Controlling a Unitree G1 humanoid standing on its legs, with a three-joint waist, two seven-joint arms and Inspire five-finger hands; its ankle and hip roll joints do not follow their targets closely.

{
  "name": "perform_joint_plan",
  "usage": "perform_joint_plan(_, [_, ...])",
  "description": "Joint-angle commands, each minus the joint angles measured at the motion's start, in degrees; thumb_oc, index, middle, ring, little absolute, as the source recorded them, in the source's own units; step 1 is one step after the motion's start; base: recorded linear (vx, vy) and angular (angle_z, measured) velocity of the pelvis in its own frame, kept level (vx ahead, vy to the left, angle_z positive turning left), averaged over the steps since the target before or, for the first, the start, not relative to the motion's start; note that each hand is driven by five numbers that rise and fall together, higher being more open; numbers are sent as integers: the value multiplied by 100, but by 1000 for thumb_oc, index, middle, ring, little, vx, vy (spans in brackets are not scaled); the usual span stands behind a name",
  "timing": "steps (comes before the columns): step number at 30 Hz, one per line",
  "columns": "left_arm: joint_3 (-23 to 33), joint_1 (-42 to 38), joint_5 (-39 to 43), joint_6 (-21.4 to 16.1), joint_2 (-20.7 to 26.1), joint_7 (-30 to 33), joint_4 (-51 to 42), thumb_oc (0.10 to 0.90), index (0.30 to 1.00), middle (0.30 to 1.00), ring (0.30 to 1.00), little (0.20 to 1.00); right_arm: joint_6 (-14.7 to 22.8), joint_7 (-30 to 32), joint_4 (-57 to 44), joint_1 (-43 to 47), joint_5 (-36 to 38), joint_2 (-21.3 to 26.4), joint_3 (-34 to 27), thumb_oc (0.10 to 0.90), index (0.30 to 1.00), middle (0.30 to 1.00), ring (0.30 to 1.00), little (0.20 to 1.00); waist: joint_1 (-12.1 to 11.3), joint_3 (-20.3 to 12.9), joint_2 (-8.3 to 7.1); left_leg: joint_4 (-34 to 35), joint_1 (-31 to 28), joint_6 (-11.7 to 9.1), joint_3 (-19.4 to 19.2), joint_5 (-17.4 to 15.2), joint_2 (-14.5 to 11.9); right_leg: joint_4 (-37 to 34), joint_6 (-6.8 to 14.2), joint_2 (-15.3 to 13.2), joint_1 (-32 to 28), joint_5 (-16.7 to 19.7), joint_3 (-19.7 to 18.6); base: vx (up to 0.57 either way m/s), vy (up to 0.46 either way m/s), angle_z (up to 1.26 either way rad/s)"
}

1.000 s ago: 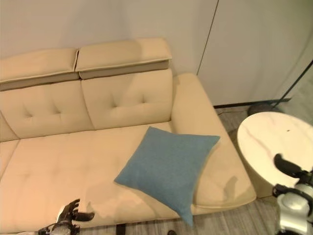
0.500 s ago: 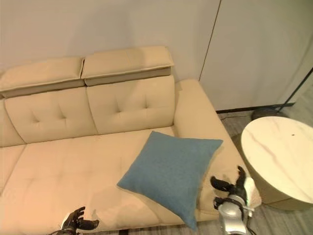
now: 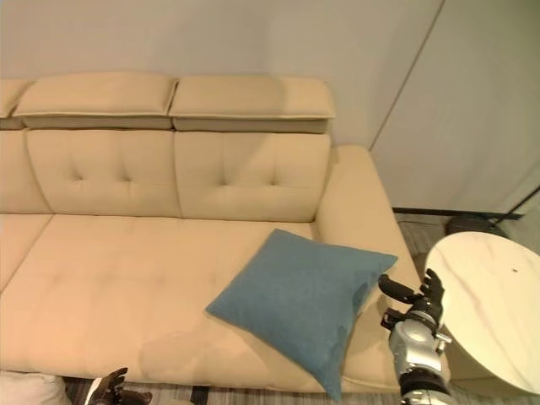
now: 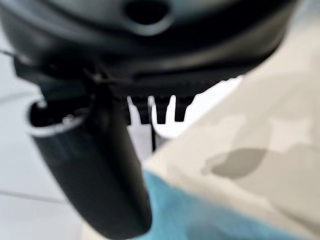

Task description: Pick up all the scattered cushions and arrange them neatly on the sofa.

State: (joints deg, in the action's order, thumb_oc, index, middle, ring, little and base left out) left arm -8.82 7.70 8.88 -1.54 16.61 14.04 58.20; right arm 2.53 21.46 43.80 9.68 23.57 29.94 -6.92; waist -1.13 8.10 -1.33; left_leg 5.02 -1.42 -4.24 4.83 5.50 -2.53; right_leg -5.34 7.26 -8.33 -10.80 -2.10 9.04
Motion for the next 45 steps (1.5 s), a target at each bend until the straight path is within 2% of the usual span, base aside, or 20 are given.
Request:
perform_joint_plan(1, [-148,-499,-58,-154,-120,-14,271,800,900,900,900,900,94,-93,-366,326,-461,-13,354,800,900,900,900,900,-179,-95,1,-2,269,115,-25,-276,35,34,-10,54,-44,-290,-40,0,0,0])
perform_joint_plan(3, [-180,-523,-46,-139,-130,-34,318,800,900,900,900,900,-29,-52,-135,454,-700,-114,581,800,900,900,900,900,-221,-66,-2,-2,324,120,-3,-263,37,34,-19,66,-3,-286,-17,-18,7,5])
perform_joint_plan(6, [-255,-542,-27,-122,-137,-31,394,800,900,900,900,900,67,-85,163,598,-49,-464,627,800,900,900,900,900,-253,-36,-8,-2,367,114,32,-248,34,34,-28,80,35,-283,0,-8,1,4])
perform_joint_plan(10, [-275,-559,52,-99,-102,-18,369,800,900,900,900,900,150,-96,304,839,466,-689,710,800,900,900,900,900,-303,12,-8,-2,421,104,34,-230,29,34,-37,88,91,-270,-4,-15,0,2])
perform_joint_plan(20, [-235,-551,121,-136,-18,-123,539,800,900,900,900,900,-79,-539,948,1264,352,-762,1315,800,900,900,900,900,-431,86,-10,-2,503,68,51,-215,27,34,-37,93,153,-259,54,-4,-1,0])
perform_joint_plan(24, [-344,-642,168,-169,-29,-177,572,800,900,900,900,900,-149,-612,1454,1737,238,-1016,1626,800,900,900,900,900,-523,175,49,-2,647,38,91,-157,35,34,-55,108,261,-246,71,-47,-11,0])
perform_joint_plan(25, [-367,-662,212,-189,-37,-181,540,800,900,900,900,900,-151,-606,1558,1837,220,-1071,1675,580,571,571,571,571,-542,194,71,-2,684,34,107,-144,39,34,-60,111,284,-249,85,-67,-10,0])
perform_joint_plan(26, [-399,-697,287,-232,-33,-169,432,800,900,900,900,900,-148,-589,1608,1932,163,-1130,1742,463,394,394,394,394,-569,220,100,-2,729,31,127,-128,47,34,-66,113,314,-246,91,-66,-13,3])
perform_joint_plan(27, [-413,-728,340,-265,-21,-145,304,800,900,900,900,900,-134,-556,1647,2003,111,-1185,1783,400,300,300,300,300,-587,253,130,-2,776,25,141,-108,57,34,-70,117,343,-241,103,-104,0,9])
perform_joint_plan(28, [-517,-809,229,-331,62,-45,-27,800,900,900,900,900,-83,-469,1760,2112,75,-1289,1746,400,300,300,300,300,-626,321,208,-2,863,21,188,-80,85,34,-73,119,399,-234,135,-78,5,17])
perform_joint_plan(33, [-580,-805,176,-452,272,67,-821,800,900,900,900,900,21,-357,1661,2011,173,-1434,1665,400,300,300,300,300,-669,332,311,-2,964,9,239,-49,123,34,-67,113,449,-242,198,-34,14,9])
perform_joint_plan(34, [-486,-723,206,-505,392,113,-1280,800,900,900,900,900,73,-288,1468,1795,63,-1450,1653,400,300,300,300,300,-666,303,322,-2,949,15,246,-67,135,34,-55,98,419,-256,220,0,0,0])
perform_joint_plan(35, [-484,-711,206,-498,397,113,-1292,800,900,900,900,900,70,-284,1459,1785,61,-1454,1654,400,300,300,300,300,-663,299,320,-2,948,16,247,-67,136,34,-54,97,416,-258,222,0,0,0])
perform_joint_plan(39, [-78,-526,455,-648,643,193,-2583,800,900,900,900,900,144,-48,741,1061,-244,-1424,1356,400,300,300,300,300,-585,255,290,-2,860,36,254,-141,162,34,-15,50,316,-282,264,36,2,4])
perform_joint_plan(41, [15,-550,529,-676,672,211,-2773,800,900,900,900,900,154,-31,604,908,-323,-1396,1311,400,300,300,300,300,-550,241,280,-2,842,39,248,-160,165,34,-8,34,312,-284,261,8,0,5])
perform_joint_plan(43, [137,-732,503,-710,715,327,-2902,800,900,900,900,900,148,-47,345,678,-461,-1368,1281,400,300,300,300,300,-480,239,258,-2,823,39,217,-187,164,34,0,19,321,-288,245,1,-1,2])
perform_joint_plan(45, [151,-1190,89,-854,771,667,-3051,800,900,900,900,900,208,-188,-17,325,-566,-1382,1342,400,300,300,300,300,-322,240,206,-2,808,32,154,-225,155,34,10,-9,349,-285,186,0,0,0])
